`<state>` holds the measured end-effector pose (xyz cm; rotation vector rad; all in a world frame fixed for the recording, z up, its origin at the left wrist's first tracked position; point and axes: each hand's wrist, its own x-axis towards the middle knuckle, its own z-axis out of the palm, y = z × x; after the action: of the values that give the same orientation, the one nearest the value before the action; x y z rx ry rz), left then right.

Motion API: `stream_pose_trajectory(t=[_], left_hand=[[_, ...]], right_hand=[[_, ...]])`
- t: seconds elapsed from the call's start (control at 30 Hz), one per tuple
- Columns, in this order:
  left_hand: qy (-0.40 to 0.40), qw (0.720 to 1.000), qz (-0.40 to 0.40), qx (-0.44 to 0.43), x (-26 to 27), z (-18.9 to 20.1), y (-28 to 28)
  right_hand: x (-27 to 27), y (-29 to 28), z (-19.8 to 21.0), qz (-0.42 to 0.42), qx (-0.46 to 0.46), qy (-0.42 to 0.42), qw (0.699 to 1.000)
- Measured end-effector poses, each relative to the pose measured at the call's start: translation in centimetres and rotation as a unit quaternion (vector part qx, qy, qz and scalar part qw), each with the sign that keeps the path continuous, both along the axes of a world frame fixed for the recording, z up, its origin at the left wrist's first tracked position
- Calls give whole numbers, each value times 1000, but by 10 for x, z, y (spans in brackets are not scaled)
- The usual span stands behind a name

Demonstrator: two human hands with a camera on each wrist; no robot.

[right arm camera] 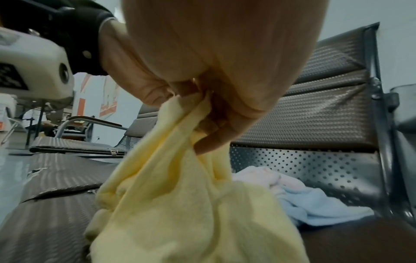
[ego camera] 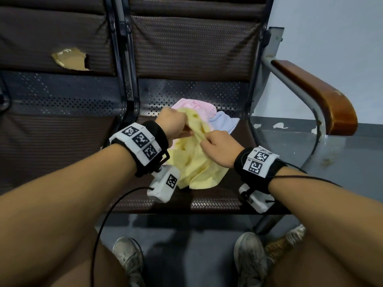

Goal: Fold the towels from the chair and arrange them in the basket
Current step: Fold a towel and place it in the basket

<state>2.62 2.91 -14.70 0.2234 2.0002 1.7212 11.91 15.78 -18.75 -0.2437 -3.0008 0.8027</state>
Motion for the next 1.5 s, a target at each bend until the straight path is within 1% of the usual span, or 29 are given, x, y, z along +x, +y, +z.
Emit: stream_pose_trajectory(t=[0.07, 0.13, 0.23, 0.3, 0.33, 0.43, 0.5, 0.57, 0.63, 0.67, 0.73, 0.8, 0.83, 0.9, 0.93, 0.97, 1.0, 1.03, 1.1, 1.17, 1.2, 1.23, 1.27, 1.3, 1.37, 1.43, 1.5], left_hand=[[-29, 997, 23, 61, -1, 5, 3], [-46, 993, 32, 106, 2, 10, 6], [-53, 983, 15, 173, 11, 17, 10], [-74, 973, 32, 215, 13, 21, 11], [-85, 970, 50, 223, 11, 22, 11], [-75, 977, 73, 187, 6, 26, 8], [-71, 977, 99, 177, -1, 24, 5], [-49, 978, 122, 162, -12, 17, 3], [-31, 977, 131, 165, -20, 14, 1], [-29, 974, 137, 178, -23, 14, 1], [-34, 966, 156, 202, -30, 14, -1], [-32, 964, 160, 209, -35, 12, -4], [-24, 966, 159, 203, -38, 10, -6], [-4, 971, 164, 172, -44, 2, -11], [8, 974, 167, 151, -46, -2, -14], [22, 977, 172, 128, -48, -5, -17], [40, 978, 179, 100, -50, -9, -19], [59, 978, 187, 69, -52, -11, -21], [74, 976, 204, 26, -55, -13, -25], [38, 977, 208, 28, -56, -15, -27], [9, 979, 200, 47, -56, -14, -27], [-17, 980, 185, 70, -54, -13, -27], [-36, 981, 166, 92, -51, -11, -27], [-46, 982, 145, 111, -48, -9, -28], [-44, 984, 110, 135, -42, -3, -27], [-40, 984, 81, 151, -35, 2, -25], [-36, 985, 47, 164, -27, 7, -19]], right_hand=[[1, 3, -3, -40, -50, -36, 997], [3, 2, -8, -43, -64, -51, 996], [1, -6, -11, -49, -57, -30, 997], [-4, -5, -11, -80, -81, -9, 993], [-7, -2, -10, -96, -84, -3, 992], [-8, 14, -4, -123, -41, -10, 991], [-7, 27, -1, -157, 7, 33, 987], [-8, 39, 3, -187, 32, 126, 974], [-11, 50, 9, -197, 47, 218, 955], [-12, 54, 11, -192, 58, 246, 948], [-13, 61, 12, -179, 90, 262, 944], [-11, 64, 8, -154, 119, 239, 951], [-8, 64, 4, -131, 129, 200, 962], [-3, 62, -4, -74, 163, 57, 982], [0, 62, -8, -52, 179, -7, 982], [3, 63, -11, -43, 184, -41, 981], [6, 65, -12, -49, 178, -45, 982], [7, 67, -12, -65, 170, -24, 983], [5, 74, -10, -123, 140, 83, 979], [5, 78, -4, -187, 70, 206, 958], [5, 78, -1, -203, 31, 240, 949], [5, 76, 0, -201, -1, 247, 948], [6, 74, 0, -182, -21, 227, 956], [7, 70, -2, -152, -23, 190, 970], [11, 61, -9, -73, 5, 100, 992], [11, 52, -15, -11, 34, 31, 999], [7, 45, -24, 17, 64, -17, 998]])
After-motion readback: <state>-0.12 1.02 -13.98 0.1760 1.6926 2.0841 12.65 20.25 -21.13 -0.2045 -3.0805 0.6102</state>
